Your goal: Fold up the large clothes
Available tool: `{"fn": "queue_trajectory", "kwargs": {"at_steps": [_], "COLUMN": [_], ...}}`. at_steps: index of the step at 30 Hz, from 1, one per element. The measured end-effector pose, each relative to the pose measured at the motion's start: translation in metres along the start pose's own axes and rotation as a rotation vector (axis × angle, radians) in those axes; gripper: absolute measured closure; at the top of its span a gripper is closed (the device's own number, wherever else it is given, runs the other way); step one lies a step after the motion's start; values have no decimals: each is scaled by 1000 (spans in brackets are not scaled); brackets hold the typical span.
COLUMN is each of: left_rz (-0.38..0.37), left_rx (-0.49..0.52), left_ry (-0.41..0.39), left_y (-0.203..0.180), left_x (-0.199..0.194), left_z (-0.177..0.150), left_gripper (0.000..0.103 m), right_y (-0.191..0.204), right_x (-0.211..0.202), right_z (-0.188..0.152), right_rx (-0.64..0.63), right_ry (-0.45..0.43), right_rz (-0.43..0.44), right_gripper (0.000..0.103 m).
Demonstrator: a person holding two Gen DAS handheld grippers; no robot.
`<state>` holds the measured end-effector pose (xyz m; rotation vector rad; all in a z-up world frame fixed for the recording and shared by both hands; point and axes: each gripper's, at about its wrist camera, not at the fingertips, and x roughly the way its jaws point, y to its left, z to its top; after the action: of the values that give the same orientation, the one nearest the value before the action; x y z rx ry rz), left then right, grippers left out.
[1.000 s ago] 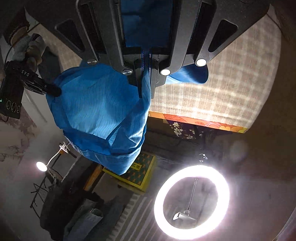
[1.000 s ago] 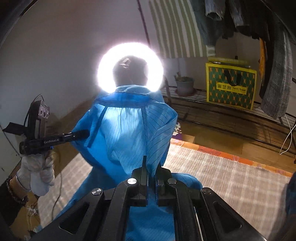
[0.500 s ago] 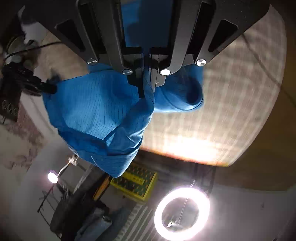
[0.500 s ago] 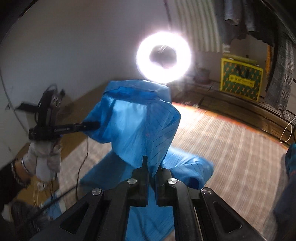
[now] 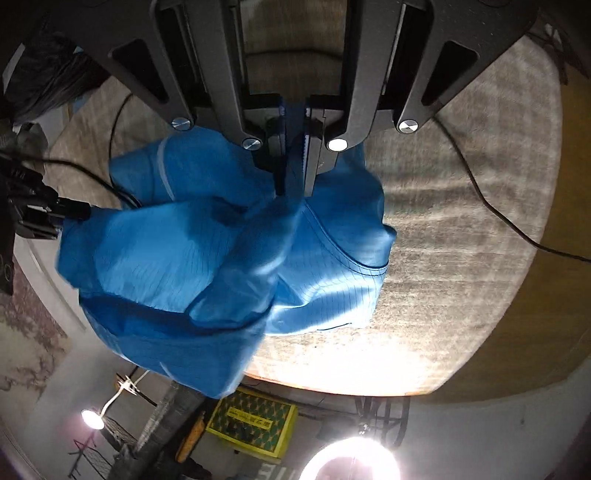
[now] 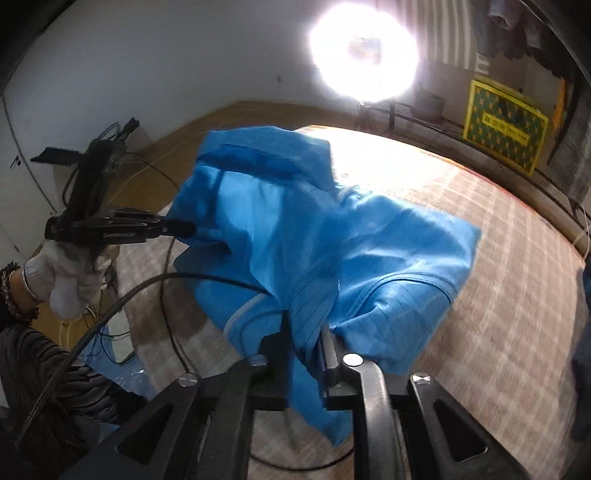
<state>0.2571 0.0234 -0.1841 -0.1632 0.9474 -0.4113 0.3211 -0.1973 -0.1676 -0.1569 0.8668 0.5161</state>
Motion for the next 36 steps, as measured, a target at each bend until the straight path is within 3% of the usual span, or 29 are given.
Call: {"fn": "queue_trajectory", "kwargs": {"at_steps": [1, 6, 13, 21, 22, 25, 29, 32, 34, 36], "left_rz": [-1, -51, -92, -126, -124, -126, -124, -134, -149, -164], "left_rx": [9, -3, -43, 4, 20, 46, 68, 61, 38, 7], "left_ry": [-10, -87, -192, -312, -341, -409, -486, -503, -497, -471], "left_y": [-1, -2, -7, -39, -46, -60, -72, -77, -73, -66], "left_x": [-12, -72, -155, -265, -286, -334, -387, -407, -402, -384], "left_z": [-4, -15, -15, -10, -8, -2, 7, 14, 15, 12], "left_gripper": [96, 95, 94, 94, 92, 72, 72, 66, 57, 56], "right_y": [0, 12, 40, 65, 70, 83, 91, 92, 91, 84], "right_x": [-6, -69, -167, -277, -293, -327, -367, -379, -377, -360], "right_z": [-2, -17, -40, -53, -54, -60, -62, -61, -63, -66], "right_rx": [5, 43, 87, 93, 85, 66, 52, 53, 62, 92], "right_ry": [-7, -128, -280, -415, -439, -487, -555, -577, -575, -551], "right_rz": [8, 52, 74, 49, 37, 12, -6, -13, -8, 13], "right_gripper": [78, 74, 73, 71, 70, 68, 68, 61, 58, 58]}}
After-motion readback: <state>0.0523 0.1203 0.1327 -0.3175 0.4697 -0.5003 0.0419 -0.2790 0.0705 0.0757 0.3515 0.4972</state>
